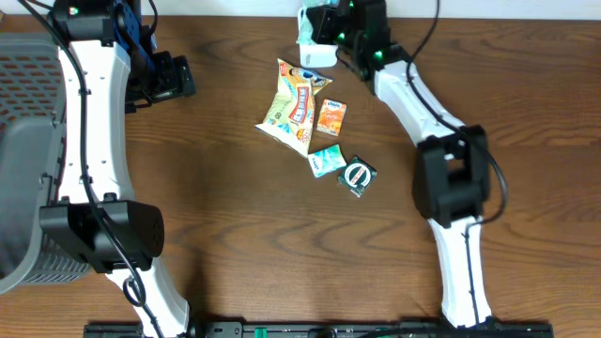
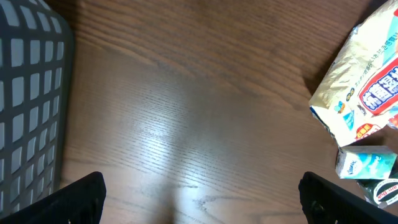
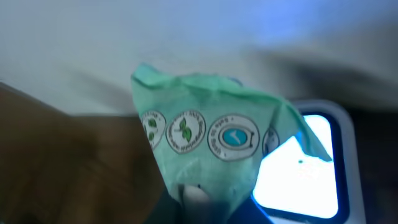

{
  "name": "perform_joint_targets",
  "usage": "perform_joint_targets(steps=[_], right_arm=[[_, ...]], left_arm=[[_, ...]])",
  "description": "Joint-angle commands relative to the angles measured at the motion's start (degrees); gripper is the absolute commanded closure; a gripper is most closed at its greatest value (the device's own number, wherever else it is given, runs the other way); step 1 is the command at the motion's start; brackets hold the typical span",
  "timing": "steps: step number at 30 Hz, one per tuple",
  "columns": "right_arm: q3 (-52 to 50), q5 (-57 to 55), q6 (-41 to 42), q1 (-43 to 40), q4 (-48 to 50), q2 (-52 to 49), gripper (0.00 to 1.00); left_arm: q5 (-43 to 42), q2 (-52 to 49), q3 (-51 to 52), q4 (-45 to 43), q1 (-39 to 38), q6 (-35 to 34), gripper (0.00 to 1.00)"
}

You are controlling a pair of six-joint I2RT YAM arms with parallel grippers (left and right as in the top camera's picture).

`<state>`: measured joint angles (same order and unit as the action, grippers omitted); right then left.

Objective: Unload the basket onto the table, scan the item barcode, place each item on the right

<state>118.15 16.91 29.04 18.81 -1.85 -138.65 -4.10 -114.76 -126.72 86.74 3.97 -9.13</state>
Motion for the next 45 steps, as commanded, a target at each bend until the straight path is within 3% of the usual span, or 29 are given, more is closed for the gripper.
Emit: perform_joint_targets(steps=[1, 13, 18, 21, 27, 31, 33, 34, 37, 38, 45], right_arm=[[10.0, -2.7, -0.1, -0.1, -6.8, -6.3, 0.99], [11.1, -2.9, -6.3, -4.0, -12.4, -5.4, 0.99], [14.4, -3.3, -9.0, -10.3, -20.5, -2.5, 0.99], [15.0, -4.0, -16.1, -15.8, -28.3, 0.2, 0.99], [15.0, -21.9, -28.5, -26.2, -44.1, 1.9, 0.99], [14.1, -28.0, -35.5, -32.2, -49.3, 1.6, 0.98], [13.6, -30.6, -38.3, -35.7, -50.4, 1.6, 0.79], [13.5, -32.2, -38.3, -36.9, -50.5, 1.6, 0.64], [13.4, -33.2, -35.0, -41.4, -52.5, 1.6, 0.06], [13.4, -31.3, -35.1, -42.2, -53.4, 1.6, 0.01], [13.4, -8.5, -34.8, -43.2, -56.7, 1.6, 0.01]], left_arm=[[0.5, -0.3, -0.2, 0.2, 0.2, 0.3, 0.02], [0.5, -0.3, -0.2, 0.2, 0.2, 0.3, 0.02], [0.5, -0.3, -0.2, 0.2, 0.2, 0.3, 0.02], [0.5, -0.3, -0.2, 0.2, 0.2, 0.3, 0.02], [0.5, -0.3, -0.2, 0.2, 0.2, 0.3, 0.02], [0.5, -0.3, -0.2, 0.2, 0.2, 0.3, 0.02], [0.5, -0.3, -0.2, 0.2, 0.2, 0.3, 0.02], [0.5, -0.3, -0.2, 0.2, 0.2, 0.3, 0.02], [0.5, -0.3, -0.2, 0.2, 0.2, 0.3, 0.02], [0.5, -0.3, -0.2, 0.2, 0.2, 0.3, 0.02], [0.5, -0.3, -0.2, 0.2, 0.2, 0.3, 0.02]])
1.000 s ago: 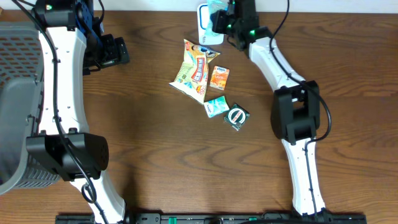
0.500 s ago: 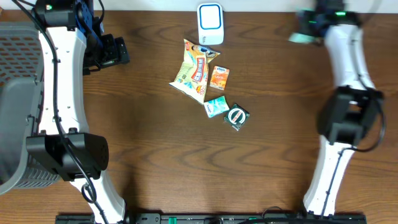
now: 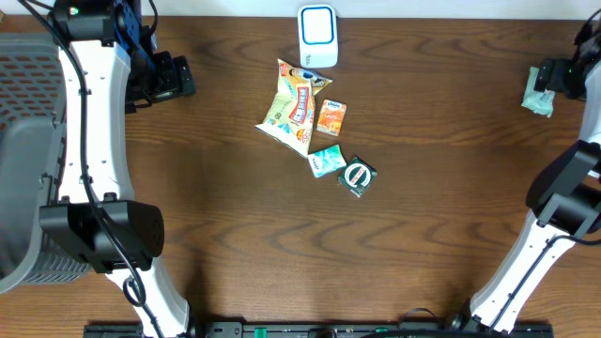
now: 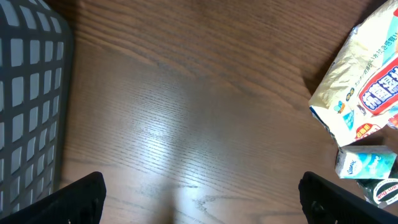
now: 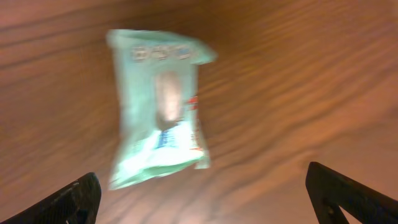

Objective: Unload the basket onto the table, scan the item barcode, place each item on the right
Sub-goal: 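Carry the green pack to the right edge and release it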

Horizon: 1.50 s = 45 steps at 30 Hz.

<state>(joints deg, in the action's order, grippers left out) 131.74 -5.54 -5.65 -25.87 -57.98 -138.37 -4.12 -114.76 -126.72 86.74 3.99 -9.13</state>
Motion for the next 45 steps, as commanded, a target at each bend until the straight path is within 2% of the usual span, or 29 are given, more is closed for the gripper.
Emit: perform_joint_targets(steps=[1, 4, 6, 8, 11, 13, 16, 21, 27, 31, 37, 40, 42, 44, 45], right_arm=[[-0.2, 18.8, -0.1, 2.0, -0.8, 1.3, 0.01], [-0.2, 25.7, 0.6, 3.5, -0.8, 1.3, 0.01], [-0.2, 24.8, 0.9, 5.1, -0.8, 1.3, 0.07], [-0.3, 21.4, 0.9, 6.5, -0.5, 1.3, 0.22], [-0.3, 13.5, 0.9, 8.3, 0.6, 0.4, 0.51], [-0.3, 10.3, 0.9, 9.0, 1.4, -0.6, 0.60], [-0.3, 8.7, 0.9, 8.9, 3.0, -2.4, 0.65], [-0.3, 8.0, 0.9, 7.6, 6.9, -7.3, 0.66], [-0.3, 1.1, 0.9, 4.8, 9.4, -11.1, 0.66], [-0.1, -5.6, 2.0, 1.8, 10.2, -10.9, 0.64], [0.0, -5.4, 3.0, 0.0, 8.5, -8.5, 0.63], [0.0, -2.3, 3.0, 0.5, 7.9, -6.4, 0.60], [0.0, 4.1, 3.0, 1.7, 7.3, -3.7, 0.59], [0.0, 11.9, 3.0, 2.6, 7.0, -2.0, 0.59], [0.0, 22.4, 3.1, 3.6, 6.4, -0.6, 0.57]], left_arm=[[0.5, -0.3, -0.2, 0.2, 0.2, 0.3, 0.02], [0.5, -0.3, -0.2, 0.2, 0.2, 0.3, 0.02], [0.5, -0.3, -0.2, 0.2, 0.2, 0.3, 0.02], [0.5, -0.3, -0.2, 0.2, 0.2, 0.3, 0.02], [0.5, -0.3, -0.2, 0.2, 0.2, 0.3, 0.02], [0.5, -0.3, -0.2, 0.2, 0.2, 0.3, 0.02], [0.5, -0.3, -0.2, 0.2, 0.2, 0.3, 0.02], [0.5, -0.3, -0.2, 0.2, 0.2, 0.3, 0.02], [0.5, -0.3, -0.2, 0.2, 0.2, 0.3, 0.02], [0.5, -0.3, -0.2, 0.2, 0.2, 0.3, 0.02], [0.5, -0.3, -0.2, 0.2, 0.2, 0.3, 0.03], [0.5, -0.3, -0.2, 0.2, 0.2, 0.3, 0.02], [0.5, -0.3, -0.2, 0.2, 0.2, 0.3, 0.02], [0.5, -0.3, -0.2, 0.2, 0.2, 0.3, 0.02], [0.5, -0.3, -0.2, 0.2, 0.2, 0.3, 0.02]])
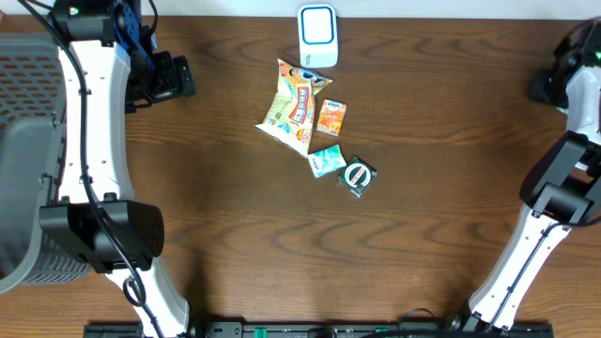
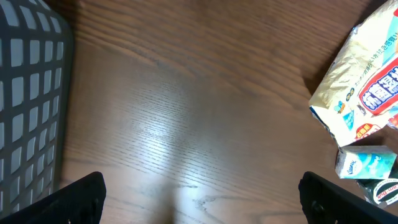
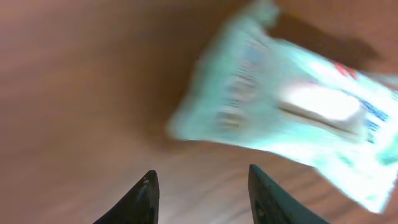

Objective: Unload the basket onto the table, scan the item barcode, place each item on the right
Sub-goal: 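Carry the green pack to the right edge and release it, then reach the right gripper to the yellow snack bag and grasp it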

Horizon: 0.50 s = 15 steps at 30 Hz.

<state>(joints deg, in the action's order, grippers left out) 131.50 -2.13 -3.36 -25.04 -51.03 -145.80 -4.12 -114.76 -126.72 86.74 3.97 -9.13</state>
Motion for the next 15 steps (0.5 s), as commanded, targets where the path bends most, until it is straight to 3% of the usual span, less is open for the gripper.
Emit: perform_joint_targets(steps=[1, 4, 6, 9, 15], right_arm=[[0.2, 24.7, 0.8, 3.3, -0.9, 7.2, 0.55], [0.2, 42.3, 0.8, 5.4, -3.7, 7.5, 0.55], [0.0, 49.9, 0.8, 7.9, -10.3, 7.3, 0.45], [0.0, 50.0, -0.3, 11.7, -17.3, 7.2, 0.27], [0.0, 44.8, -5.3, 20.6, -25.4, 7.1, 0.22]], left_arm=[[0.5, -0.3, -0.2, 0.2, 0.2, 0.3, 0.02], [0.5, -0.3, -0.2, 0.2, 0.2, 0.3, 0.02], [0.5, -0.3, -0.2, 0.2, 0.2, 0.3, 0.02], [0.5, -0.3, -0.2, 0.2, 0.2, 0.3, 0.02], [0.5, -0.3, -0.2, 0.2, 0.2, 0.3, 0.02]])
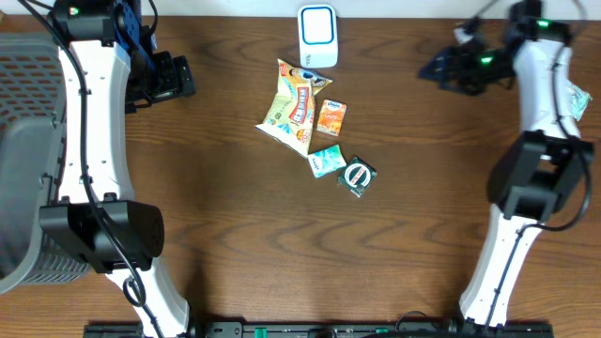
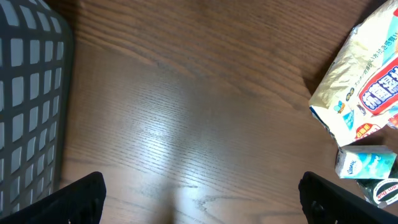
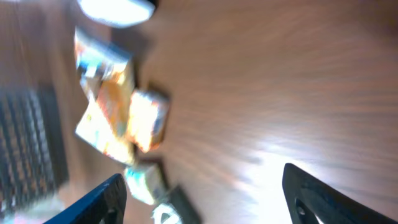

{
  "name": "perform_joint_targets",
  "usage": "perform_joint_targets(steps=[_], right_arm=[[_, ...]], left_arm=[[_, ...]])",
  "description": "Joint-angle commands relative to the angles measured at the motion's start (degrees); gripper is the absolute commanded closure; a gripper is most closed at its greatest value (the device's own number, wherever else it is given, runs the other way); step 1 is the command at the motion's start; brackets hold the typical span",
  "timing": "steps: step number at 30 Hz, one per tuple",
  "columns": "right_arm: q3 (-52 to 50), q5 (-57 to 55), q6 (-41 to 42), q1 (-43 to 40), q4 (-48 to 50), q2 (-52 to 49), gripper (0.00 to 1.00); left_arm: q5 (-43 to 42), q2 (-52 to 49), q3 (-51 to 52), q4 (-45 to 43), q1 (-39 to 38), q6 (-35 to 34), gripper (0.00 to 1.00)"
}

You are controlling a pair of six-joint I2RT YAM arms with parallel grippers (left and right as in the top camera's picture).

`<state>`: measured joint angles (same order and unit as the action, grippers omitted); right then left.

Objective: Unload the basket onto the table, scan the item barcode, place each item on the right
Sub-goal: 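Reach the right gripper to the yellow snack bag and grasp it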

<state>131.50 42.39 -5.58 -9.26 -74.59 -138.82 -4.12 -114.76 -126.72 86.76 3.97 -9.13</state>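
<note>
The white scanner with its blue screen stands at the table's far edge, blurred in the right wrist view as scanner. Below it lie a yellow snack bag, an orange packet, a teal packet and a dark round-label packet. A green packet lies at the far right edge, partly behind the right arm. My right gripper hovers right of the scanner, open and empty. My left gripper is open over bare wood, left of the pile.
A grey mesh basket fills the left side of the table and shows as basket at the left wrist view's edge. The snack bag and teal packet sit at that view's right edge.
My right gripper has moved from the far right edge, over the green packet, to a spot right of the scanner, facing the pile. The green packet stays at the right edge. The left arm is unchanged.
My right gripper first held the green packet up against the scanner. Then it was at the table's far right, open above the packet. Later it was still close over the packet lying there. Now it is back near the scanner, empty.
</note>
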Motion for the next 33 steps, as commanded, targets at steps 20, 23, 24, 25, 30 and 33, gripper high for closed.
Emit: perform_joint_targets(steps=[20, 23, 24, 25, 30, 33], right_arm=[[0.0, -24.5, 12.4, 33.0, 5.9, 0.1, 0.29], [0.0, -25.1, 12.4, 34.1, 5.8, 0.1, 0.28], [-0.1, -25.6, 12.4, 34.5, 5.5, 0.1, 0.27], [-0.1, -25.8, 12.4, 34.7, 5.3, 0.1, 0.27], [-0.1, -26.0, 12.5, 35.3, 5.2, 0.1, 0.29], [-0.1, -30.1, 16.6, 35.2, 5.7, 0.1, 0.29]], left_arm=[[0.5, -0.3, -0.2, 0.2, 0.2, 0.3, 0.02], [0.5, -0.3, -0.2, 0.2, 0.2, 0.3, 0.02], [0.5, -0.3, -0.2, 0.2, 0.2, 0.3, 0.02], [0.5, -0.3, -0.2, 0.2, 0.2, 0.3, 0.02], [0.5, -0.3, -0.2, 0.2, 0.2, 0.3, 0.02], [0.5, -0.3, -0.2, 0.2, 0.2, 0.3, 0.02]])
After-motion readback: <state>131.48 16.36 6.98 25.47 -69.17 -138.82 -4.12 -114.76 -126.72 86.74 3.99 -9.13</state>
